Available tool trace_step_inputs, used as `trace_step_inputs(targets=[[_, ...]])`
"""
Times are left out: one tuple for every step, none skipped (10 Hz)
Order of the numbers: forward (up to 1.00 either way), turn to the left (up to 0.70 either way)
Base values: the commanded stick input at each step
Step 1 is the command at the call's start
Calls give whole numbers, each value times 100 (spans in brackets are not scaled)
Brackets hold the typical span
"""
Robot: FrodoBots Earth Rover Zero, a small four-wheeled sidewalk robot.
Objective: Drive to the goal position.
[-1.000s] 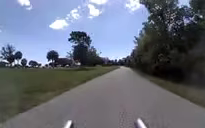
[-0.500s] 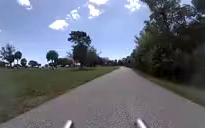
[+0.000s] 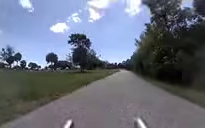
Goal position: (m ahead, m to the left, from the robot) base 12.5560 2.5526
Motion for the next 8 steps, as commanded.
trace_step_inputs(targets=[[50,0],[50,0],[50,0],[50,0],[50,0],[50,0],[50,0],[50,-13]])
